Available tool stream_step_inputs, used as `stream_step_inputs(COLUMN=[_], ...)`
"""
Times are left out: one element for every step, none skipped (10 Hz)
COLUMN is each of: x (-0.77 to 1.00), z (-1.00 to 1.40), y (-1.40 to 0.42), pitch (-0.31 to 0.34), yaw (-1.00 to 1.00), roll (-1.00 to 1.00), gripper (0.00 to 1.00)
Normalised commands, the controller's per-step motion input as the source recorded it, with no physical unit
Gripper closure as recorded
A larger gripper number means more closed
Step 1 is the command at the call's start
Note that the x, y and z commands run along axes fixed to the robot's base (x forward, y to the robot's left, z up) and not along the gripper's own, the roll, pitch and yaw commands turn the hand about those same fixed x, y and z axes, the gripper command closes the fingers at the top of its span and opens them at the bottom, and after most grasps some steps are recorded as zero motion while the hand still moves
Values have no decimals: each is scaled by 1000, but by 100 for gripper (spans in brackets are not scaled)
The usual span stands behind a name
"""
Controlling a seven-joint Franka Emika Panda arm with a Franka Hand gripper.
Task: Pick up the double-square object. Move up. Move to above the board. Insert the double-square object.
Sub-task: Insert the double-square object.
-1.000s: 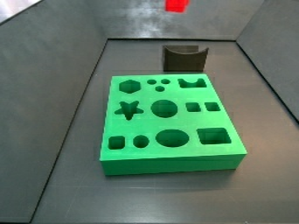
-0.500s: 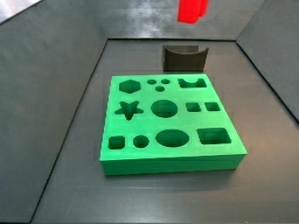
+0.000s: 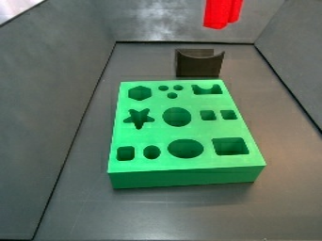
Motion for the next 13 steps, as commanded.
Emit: stream_step_inputs(x=[0, 0, 226, 531, 457, 337, 0, 0, 0, 0, 0, 0, 234], z=[-20, 0, -69, -146, -186, -240, -274, -306, -346, -397, -440, -563, -651], y=[0, 0, 63, 229, 211, 209, 29, 0, 0, 0, 0, 0, -91], pitch=[0, 0, 0, 0, 0, 0, 3, 0, 0, 0, 0, 0, 0], yaw=[-937, -14, -566, -551, -709, -803, -977, -1000, -1000, -1000, -1000, -1000, -780], roll=[0, 0, 0, 0, 0, 0, 9, 7, 10, 11, 1, 36, 89], gripper=[100, 100, 100, 100, 100, 100, 100, 100, 100, 100, 100, 100, 100])
